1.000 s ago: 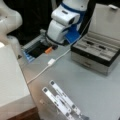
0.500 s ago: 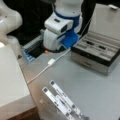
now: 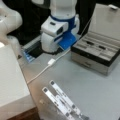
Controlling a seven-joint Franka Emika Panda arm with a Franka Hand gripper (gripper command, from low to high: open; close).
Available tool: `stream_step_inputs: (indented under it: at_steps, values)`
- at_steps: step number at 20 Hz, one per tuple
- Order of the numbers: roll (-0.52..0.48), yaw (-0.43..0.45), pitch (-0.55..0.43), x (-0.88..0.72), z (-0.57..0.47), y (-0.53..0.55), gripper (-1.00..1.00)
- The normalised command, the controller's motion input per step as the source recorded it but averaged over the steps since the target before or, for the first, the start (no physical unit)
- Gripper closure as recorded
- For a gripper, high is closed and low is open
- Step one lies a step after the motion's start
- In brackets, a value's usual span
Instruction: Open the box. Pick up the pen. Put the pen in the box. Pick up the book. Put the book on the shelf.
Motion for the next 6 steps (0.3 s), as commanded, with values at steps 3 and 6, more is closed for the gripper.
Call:
stream_step_inputs:
  at_steps: [3, 6]
  values:
    - [0.132, -0.027, -0.214, -0.2, -0.11, -0.02, -1.0]
    - [0.125, -0.027, -0.206, -0.2, -0.14, -0.02, -1.0]
